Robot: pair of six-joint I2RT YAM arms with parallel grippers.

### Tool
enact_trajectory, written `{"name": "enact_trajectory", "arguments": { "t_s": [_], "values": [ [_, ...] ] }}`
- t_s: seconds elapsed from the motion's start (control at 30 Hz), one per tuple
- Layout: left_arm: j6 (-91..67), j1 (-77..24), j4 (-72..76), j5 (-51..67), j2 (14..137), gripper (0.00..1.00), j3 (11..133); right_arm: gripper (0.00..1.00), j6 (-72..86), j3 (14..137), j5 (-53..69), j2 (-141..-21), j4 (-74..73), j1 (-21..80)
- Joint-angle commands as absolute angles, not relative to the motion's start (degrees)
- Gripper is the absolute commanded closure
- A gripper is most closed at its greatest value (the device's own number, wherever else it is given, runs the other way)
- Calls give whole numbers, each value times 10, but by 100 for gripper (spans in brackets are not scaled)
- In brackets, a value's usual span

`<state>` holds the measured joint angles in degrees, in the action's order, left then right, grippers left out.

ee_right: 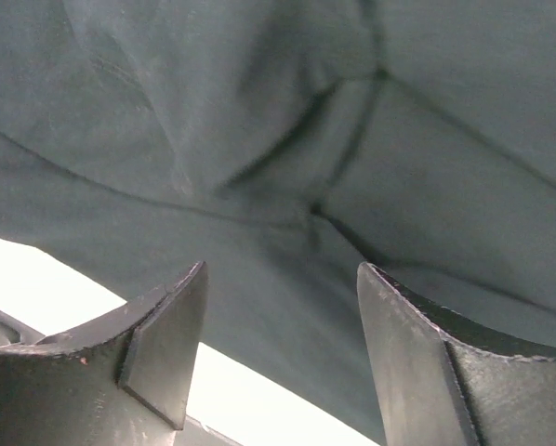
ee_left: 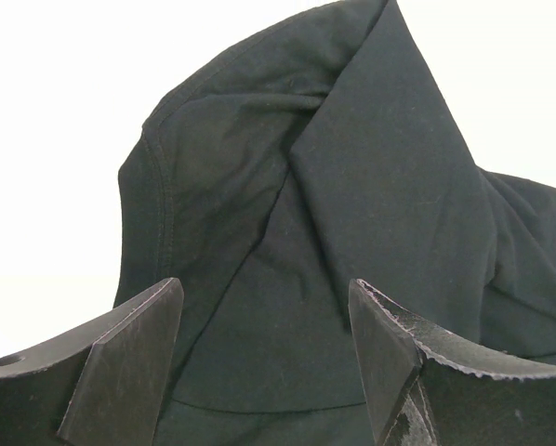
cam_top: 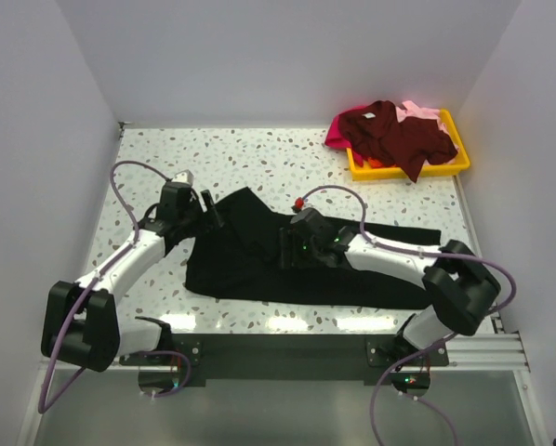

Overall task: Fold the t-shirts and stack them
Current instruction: Fold the tshirt

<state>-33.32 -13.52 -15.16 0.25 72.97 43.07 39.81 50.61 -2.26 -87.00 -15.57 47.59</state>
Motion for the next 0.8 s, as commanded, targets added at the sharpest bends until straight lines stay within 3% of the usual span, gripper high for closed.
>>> {"name": "enact_trajectory", "arguments": {
  "t_s": [0.0,0.77],
  "values": [
    [-328,-134,-145,7,707,23,434,32,431,550,-34,-912,-81,493],
    [-335,-134,-154,7,693,23,424,46,488,567,-65,-973,-42,536]
  ]
}}
